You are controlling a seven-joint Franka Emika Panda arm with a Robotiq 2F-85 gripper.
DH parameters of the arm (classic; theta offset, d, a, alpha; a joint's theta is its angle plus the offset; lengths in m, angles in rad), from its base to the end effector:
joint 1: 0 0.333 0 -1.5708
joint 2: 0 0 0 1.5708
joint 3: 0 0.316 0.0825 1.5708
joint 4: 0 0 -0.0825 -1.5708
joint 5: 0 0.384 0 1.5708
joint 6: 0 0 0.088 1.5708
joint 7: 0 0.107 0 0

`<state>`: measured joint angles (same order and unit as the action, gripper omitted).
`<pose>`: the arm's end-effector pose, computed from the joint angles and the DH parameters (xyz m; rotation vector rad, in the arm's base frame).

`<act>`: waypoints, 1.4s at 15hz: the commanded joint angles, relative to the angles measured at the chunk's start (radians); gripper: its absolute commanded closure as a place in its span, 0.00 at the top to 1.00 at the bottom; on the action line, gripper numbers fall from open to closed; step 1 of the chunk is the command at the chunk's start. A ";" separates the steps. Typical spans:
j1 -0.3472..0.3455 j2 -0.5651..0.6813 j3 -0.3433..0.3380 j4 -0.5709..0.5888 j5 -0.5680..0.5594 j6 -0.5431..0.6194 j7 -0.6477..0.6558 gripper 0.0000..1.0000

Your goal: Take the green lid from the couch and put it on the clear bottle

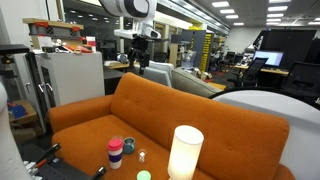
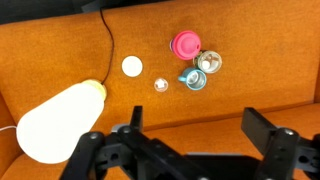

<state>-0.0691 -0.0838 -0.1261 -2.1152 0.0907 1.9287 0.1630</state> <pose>0.5045 -0.0943 0.4425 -2.9836 0.5946 0.1554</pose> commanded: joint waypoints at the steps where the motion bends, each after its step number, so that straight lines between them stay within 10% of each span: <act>1: -0.014 0.101 0.013 0.017 0.017 0.007 0.123 1.00; 12: -0.010 0.134 0.010 0.020 0.021 0.000 0.153 1.00; 21: -0.036 0.447 -0.013 0.038 0.171 0.216 0.190 1.00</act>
<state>-0.0912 0.2800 -0.1390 -2.0990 0.2268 2.0955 0.3180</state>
